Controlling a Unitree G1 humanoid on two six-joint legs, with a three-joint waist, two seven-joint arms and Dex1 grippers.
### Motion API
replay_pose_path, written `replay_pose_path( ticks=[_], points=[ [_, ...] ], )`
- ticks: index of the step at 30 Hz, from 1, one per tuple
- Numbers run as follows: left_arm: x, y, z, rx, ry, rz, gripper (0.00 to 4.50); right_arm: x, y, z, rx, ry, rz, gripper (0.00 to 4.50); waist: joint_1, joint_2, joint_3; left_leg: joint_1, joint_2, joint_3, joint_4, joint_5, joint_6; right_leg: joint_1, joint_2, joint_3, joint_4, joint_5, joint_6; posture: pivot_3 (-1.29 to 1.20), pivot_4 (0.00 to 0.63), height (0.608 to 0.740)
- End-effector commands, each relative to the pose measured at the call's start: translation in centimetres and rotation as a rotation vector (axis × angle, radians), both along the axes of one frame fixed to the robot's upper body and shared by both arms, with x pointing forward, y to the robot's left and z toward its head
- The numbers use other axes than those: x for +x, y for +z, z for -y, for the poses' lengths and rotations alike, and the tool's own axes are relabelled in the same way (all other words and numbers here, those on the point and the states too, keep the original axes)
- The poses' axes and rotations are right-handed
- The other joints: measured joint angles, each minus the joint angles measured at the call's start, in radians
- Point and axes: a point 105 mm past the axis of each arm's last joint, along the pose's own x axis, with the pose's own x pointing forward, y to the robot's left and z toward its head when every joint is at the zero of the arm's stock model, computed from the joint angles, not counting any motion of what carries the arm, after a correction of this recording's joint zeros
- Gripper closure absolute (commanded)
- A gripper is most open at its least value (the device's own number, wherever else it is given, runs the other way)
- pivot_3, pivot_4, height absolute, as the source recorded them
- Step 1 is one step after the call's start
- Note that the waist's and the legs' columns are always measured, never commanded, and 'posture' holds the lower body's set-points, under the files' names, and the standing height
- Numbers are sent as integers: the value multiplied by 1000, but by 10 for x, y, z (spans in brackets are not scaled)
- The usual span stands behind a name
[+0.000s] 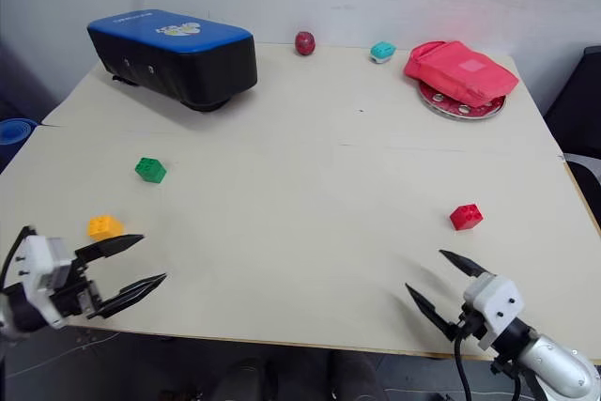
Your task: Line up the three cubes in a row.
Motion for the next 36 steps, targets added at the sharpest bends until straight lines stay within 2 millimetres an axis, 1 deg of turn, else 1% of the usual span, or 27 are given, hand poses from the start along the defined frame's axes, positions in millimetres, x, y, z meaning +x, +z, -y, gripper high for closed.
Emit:
replay_pose_path(
  ticks=[1,4,6,7,9,11,12,15,17,19,20,24,26,29,31,32,36],
  points=[
    [4,7,35,-28,-148,20,38,-18,6,33,-9,-188,19,10,3,0,0,-1,0,0,0,0,0,0,0,0,0,0,0,0,150,740],
    [13,11,54,-34,-232,41,38,-30,3,43,10,-286,18,10,-7,0,0,-1,0,1,-1,0,0,0,0,0,-1,0,0,0,150,740],
    [19,12,59,-39,-245,55,38,-30,3,47,54,-349,36,10,-21,0,0,-1,0,1,-1,1,-1,0,1,0,0,0,1,0,150,740],
    [20,13,61,-39,-254,60,38,-25,5,47,79,-364,51,10,-27,0,0,-1,0,2,-1,1,-1,0,1,1,2,0,1,0,150,740],
    [21,14,65,-45,-270,60,38,-13,12,44,133,-366,84,10,-40,0,0,-1,0,4,-1,1,-2,1,1,3,5,-1,2,0,150,740],
    [21,15,68,-56,-287,53,38,9,23,37,178,-329,90,10,-43,0,0,1,0,4,-1,3,-3,1,1,3,6,-1,2,0,150,740],
    [21,15,69,-60,-292,49,38,16,27,34,191,-315,95,10,-43,0,0,1,0,4,-1,3,-4,1,1,3,7,-1,2,0,150,740],
    [22,16,71,-61,-288,53,38,44,38,29,198,-273,73,10,-35,1,1,3,0,4,-1,4,-4,-1,1,3,8,-1,2,0,150,740],
    [22,16,71,-62,-281,57,38,58,41,27,199,-259,55,10,-31,1,1,3,-1,3,-1,5,-4,-2,1,3,8,-1,3,0,150,740],
    [22,15,72,-61,-275,60,38,80,44,26,211,-250,45,10,-26,1,1,2,-1,2,-1,4,-4,-2,1,3,8,-2,4,0,150,740],
    [22,15,73,-60,-274,61,38,92,44,28,202,-269,38,10,-26,1,1,2,-1,2,-1,4,-4,-2,1,3,8,-2,4,0,150,740],
    [18,17,74,-57,-269,68,38,119,42,33,177,-305,-5,10,-19,1,1,0,-3,2,0,4,-3,-3,0,3,7,-3,6,0,150,740],
    [17,18,74,-53,-265,71,38,126,41,35,164,-315,-27,10,-16,1,1,-2,-3,2,0,4,-3,-5,0,3,7,-3,6,0,150,740],
    [15,18,73,-47,-257,71,38,131,41,42,151,-351,-30,10,-12,1,1,-6,-2,2,1,4,-3,-9,0,2,8,-3,6,0,150,740],
    [15,18,72,-44,-253,71,38,133,37,46,160,-370,-60,10,-11,1,1,-15,-3,2,4,6,-3,-17,0,3,11,-2,6,0,150,740],
    [14,18,72,-43,-252,71,38,134,34,48,175,-381,-84,10,-11,1,1,-15,-3,2,4,9,-7,-18,0,3,12,-2,7,0,150,740],
    [15,19,71,-37,-246,76,38,133,27,51,204,-393,-124,10,-12,1,1,-15,-3,2,4,9,-5,-18,0,3,12,-2,7,0,150,740]
  ],
)
